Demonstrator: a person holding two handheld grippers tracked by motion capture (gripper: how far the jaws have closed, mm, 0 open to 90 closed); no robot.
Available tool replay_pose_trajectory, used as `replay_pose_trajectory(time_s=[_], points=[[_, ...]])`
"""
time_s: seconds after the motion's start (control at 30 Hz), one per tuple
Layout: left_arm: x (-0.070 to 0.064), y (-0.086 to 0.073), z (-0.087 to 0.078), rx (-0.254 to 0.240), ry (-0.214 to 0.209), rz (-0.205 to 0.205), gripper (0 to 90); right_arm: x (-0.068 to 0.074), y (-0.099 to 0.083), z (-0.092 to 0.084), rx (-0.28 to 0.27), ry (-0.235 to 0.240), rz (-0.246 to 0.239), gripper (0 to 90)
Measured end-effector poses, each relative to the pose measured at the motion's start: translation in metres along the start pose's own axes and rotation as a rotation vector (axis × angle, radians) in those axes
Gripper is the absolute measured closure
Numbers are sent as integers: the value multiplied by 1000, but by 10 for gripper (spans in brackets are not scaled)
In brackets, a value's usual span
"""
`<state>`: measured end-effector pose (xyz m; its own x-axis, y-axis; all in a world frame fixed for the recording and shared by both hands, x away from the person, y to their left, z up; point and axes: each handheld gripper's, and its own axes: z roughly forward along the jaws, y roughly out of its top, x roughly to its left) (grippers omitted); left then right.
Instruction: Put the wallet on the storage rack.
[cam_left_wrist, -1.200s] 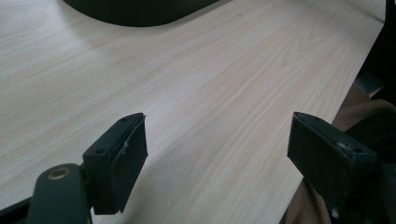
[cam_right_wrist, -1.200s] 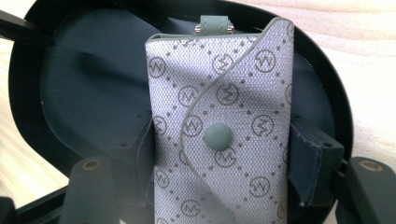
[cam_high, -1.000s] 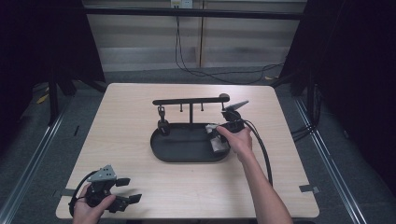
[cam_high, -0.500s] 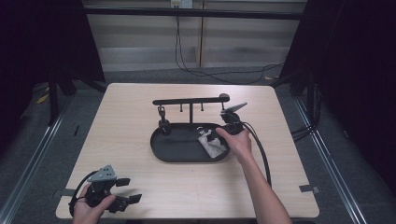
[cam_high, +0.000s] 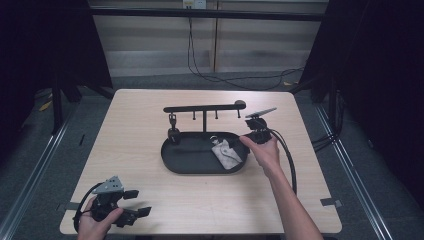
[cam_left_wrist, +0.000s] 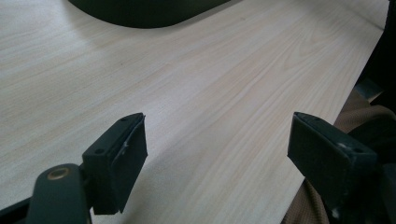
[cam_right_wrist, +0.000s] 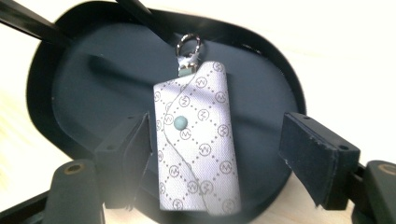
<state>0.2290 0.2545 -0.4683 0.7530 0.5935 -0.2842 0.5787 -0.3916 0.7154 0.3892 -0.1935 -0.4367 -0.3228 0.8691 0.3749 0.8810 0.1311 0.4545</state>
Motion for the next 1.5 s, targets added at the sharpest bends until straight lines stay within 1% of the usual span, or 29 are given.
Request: replay_pose_trajectory(time_s=[0.03,0.1,0.13,0.17,0.2,0.27,0.43,0.53,0.6,0.67,0.77,0.8,0.87,0.93,1.0,1.07,1.2,1.3,1.4,1.5], points=[[0,0,0,-12,1,-6,196,-1,-2,-2,-14,6,-5,260],[1,0,-1,-36,-3,-27,195,-4,-8,-6,-31,31,7,260],[1,0,-1,-36,-3,-27,195,-7,-11,-7,-35,36,11,261],[1,0,-1,-39,7,-48,194,-9,-14,-8,-42,27,14,261],[2,0,0,-40,5,-62,194,-11,-17,-10,-52,31,15,262],[3,0,0,-40,8,-79,194,-15,-22,-13,-72,34,18,265],[3,0,0,-42,15,-70,194,-18,-31,-24,-92,15,-3,266],[3,0,-1,-45,19,-76,194,-22,-39,-27,-100,5,-13,265],[3,0,-1,-44,19,-74,194,-24,-45,-30,-100,-13,-25,265],[3,0,-1,-46,19,-77,194,-26,-50,-34,-109,-12,-26,264],[3,0,-1,-41,21,-75,194,-26,-59,-40,-115,-13,-36,265],[3,0,-1,-42,21,-76,194,-25,-62,-41,-127,-16,-46,266],[3,0,-1,-39,24,-73,194,-25,-68,-44,-139,-16,-50,266],[3,0,-1,-36,22,-71,194,-24,-74,-47,-139,-37,-62,265],[3,0,-1,-39,22,-79,194,-23,-79,-49,-151,-32,-67,265],[4,0,-1,-37,27,-76,194,-23,-86,-51,-152,-43,-78,264],[5,0,-1,-21,32,-68,195,-25,-100,-57,-160,-52,-79,262],[6,0,-2,-24,23,-75,195,-23,-110,-62,-162,-55,-86,266],[6,0,-3,-26,23,-78,195,-19,-123,-67,-186,-41,-97,266],[5,0,-3,-27,19,-72,195,-21,-136,-72,-197,-44,-87,266]])
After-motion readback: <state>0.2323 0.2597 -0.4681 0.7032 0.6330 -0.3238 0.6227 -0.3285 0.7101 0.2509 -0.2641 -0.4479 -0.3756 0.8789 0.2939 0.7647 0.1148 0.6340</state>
